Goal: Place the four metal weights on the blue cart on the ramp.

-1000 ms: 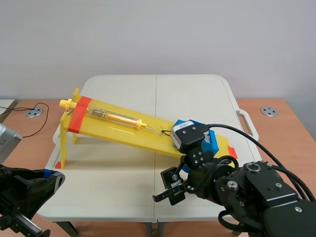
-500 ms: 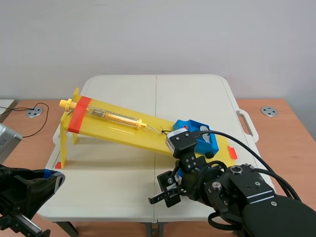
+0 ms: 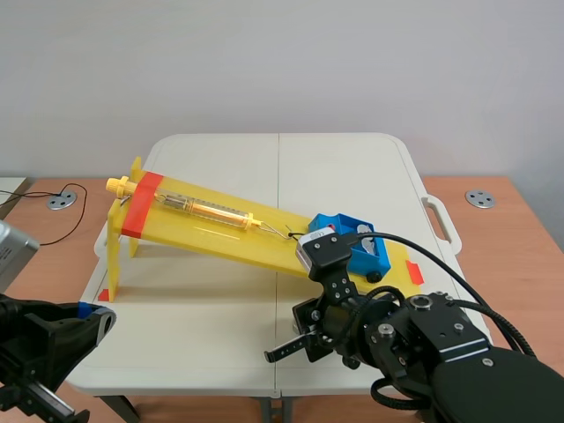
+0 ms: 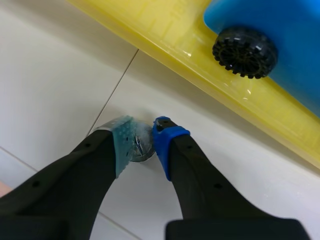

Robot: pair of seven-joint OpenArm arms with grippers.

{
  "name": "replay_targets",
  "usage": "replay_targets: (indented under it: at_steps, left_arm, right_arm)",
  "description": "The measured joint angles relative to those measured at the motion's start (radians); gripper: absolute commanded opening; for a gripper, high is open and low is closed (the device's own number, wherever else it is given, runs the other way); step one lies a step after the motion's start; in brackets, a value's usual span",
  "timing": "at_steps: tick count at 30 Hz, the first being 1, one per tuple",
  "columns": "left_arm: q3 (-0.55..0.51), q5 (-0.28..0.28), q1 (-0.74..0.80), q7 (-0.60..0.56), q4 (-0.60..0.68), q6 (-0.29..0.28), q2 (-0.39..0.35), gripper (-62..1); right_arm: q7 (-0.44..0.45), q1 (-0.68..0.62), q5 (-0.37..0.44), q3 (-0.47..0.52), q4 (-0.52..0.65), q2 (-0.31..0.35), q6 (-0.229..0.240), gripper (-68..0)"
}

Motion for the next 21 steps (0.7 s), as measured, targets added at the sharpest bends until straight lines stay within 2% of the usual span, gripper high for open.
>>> replay_targets:
  at_steps: [4,8,15,18,21]
  left_arm:
    - [0.000,0.000,0.000,0.000,0.000,0.000,0.000,-58.0]
    - [0.000,0.000,0.000,0.000,0.000,0.000,0.000,-58.0]
    - [0.000,0.000,0.000,0.000,0.000,0.000,0.000,-58.0]
    - [0.000,0.000,0.000,0.000,0.000,0.000,0.000,-58.0]
    - [0.000,0.000,0.000,0.000,0.000,0.000,0.000,-58.0]
  right_arm:
    - [0.000,0.000,0.000,0.000,0.000,0.000,-0.028,-66.6]
    - [0.000,0.002,0.000,0.000,0.000,0.001,-0.055,-66.7]
    - [-0.007,0.002,0.003,0.000,0.011,0.023,-0.055,-66.7]
    - [-0.041,-0.016,0.012,0.000,0.064,0.052,-0.053,-66.7]
    - [-0.077,-0.060,0.032,0.000,0.172,0.096,-0.053,-66.7]
